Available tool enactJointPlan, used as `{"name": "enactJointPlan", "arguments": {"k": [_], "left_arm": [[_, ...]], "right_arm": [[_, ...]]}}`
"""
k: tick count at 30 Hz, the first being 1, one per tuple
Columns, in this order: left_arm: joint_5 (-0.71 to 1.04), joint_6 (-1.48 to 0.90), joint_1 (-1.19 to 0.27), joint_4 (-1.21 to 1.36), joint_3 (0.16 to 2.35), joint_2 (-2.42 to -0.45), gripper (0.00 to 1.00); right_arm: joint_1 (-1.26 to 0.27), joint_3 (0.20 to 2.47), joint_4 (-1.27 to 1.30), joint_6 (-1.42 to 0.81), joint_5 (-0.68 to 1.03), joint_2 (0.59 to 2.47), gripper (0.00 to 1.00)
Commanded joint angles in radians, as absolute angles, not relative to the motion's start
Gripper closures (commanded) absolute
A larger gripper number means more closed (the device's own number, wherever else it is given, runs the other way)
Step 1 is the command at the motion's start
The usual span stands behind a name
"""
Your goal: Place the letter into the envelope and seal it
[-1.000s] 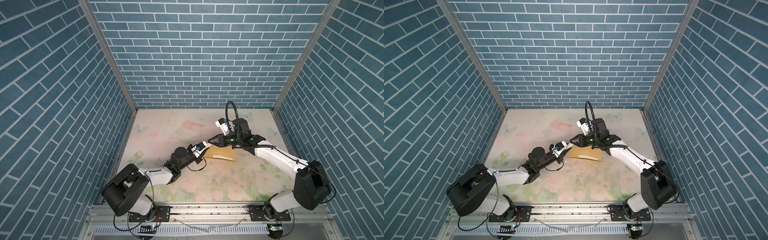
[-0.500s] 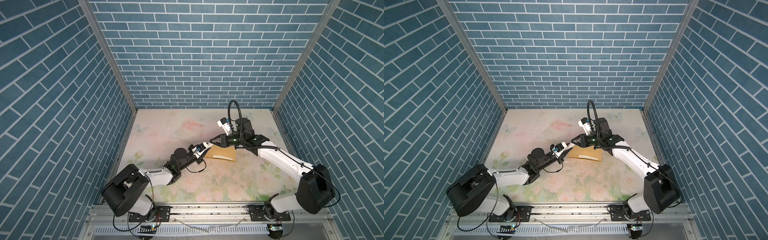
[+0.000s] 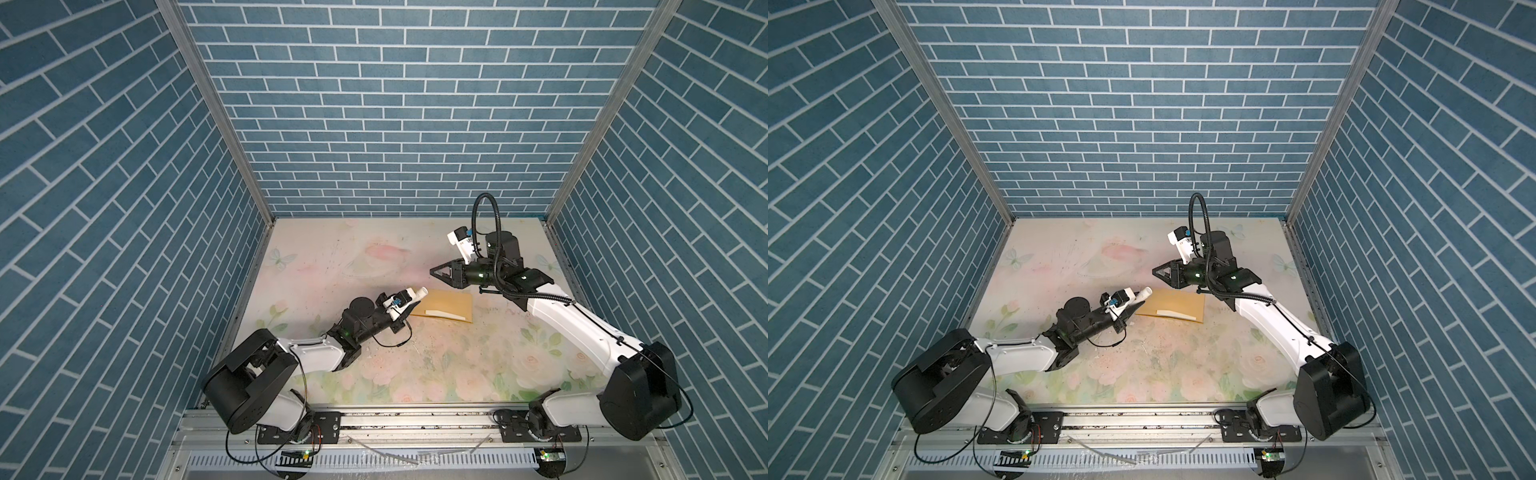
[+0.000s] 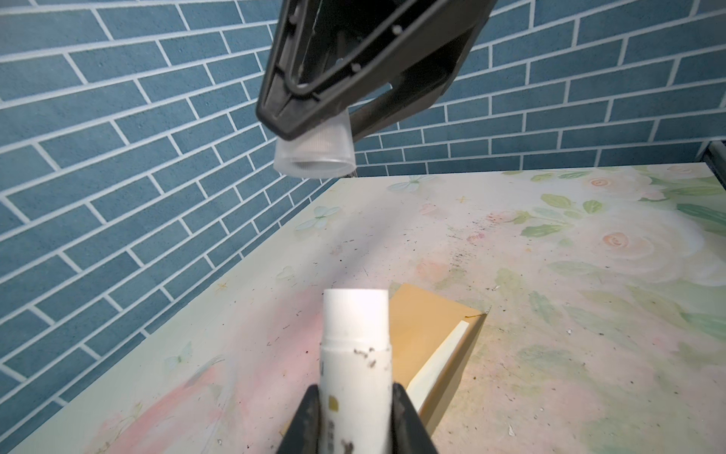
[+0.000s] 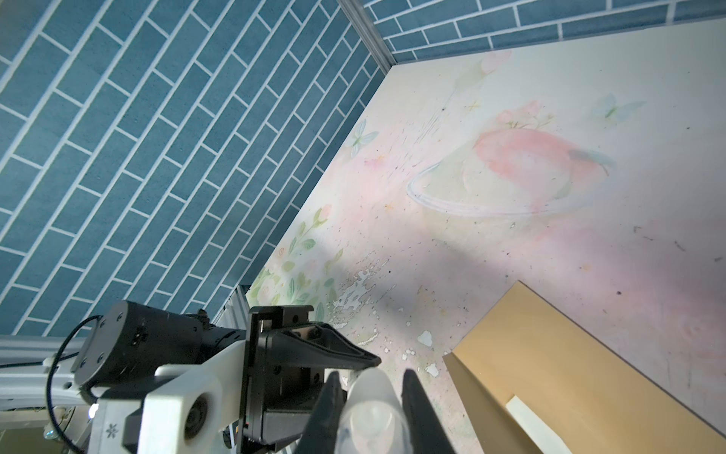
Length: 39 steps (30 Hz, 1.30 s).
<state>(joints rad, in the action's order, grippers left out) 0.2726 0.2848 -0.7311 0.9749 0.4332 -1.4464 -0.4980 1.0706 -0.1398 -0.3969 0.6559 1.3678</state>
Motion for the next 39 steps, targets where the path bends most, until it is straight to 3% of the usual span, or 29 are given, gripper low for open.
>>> {"name": "enactJointPlan", "arguments": {"k": [1, 6, 11, 20, 32, 39], "left_arm": [[0.279, 0.275, -0.730, 0.976, 0.421, -1.433, 1.00], [0.256, 0.264, -0.738, 0.971, 0.414, -1.411, 1.00], [0.245, 0.265, -0.741, 0.980, 0.412, -1.403, 1.00], [0.234, 0.249, -0.751, 0.989, 0.405, -1.388, 1.00], [0.221, 0.251, -0.765, 0.980, 0.411, -1.382, 1.00], [0.210, 0.236, -0.778, 1.004, 0.411, -1.401, 1.00]], "right_arm": [[-0.469, 1.098, -0.181, -0.337, 0.526, 1.364, 0.98], [-0.442, 1.196, -0.347, -0.253, 0.211, 1.472, 0.98], [-0.420, 1.278, -0.385, -0.217, 0.059, 1.631, 0.96], [-0.405, 1.410, -0.399, -0.201, -0.010, 1.890, 0.92], [-0.396, 1.388, -0.331, -0.213, -0.043, 2.009, 0.84], [-0.394, 1.370, -0.329, -0.218, -0.029, 2.019, 0.63]]}}
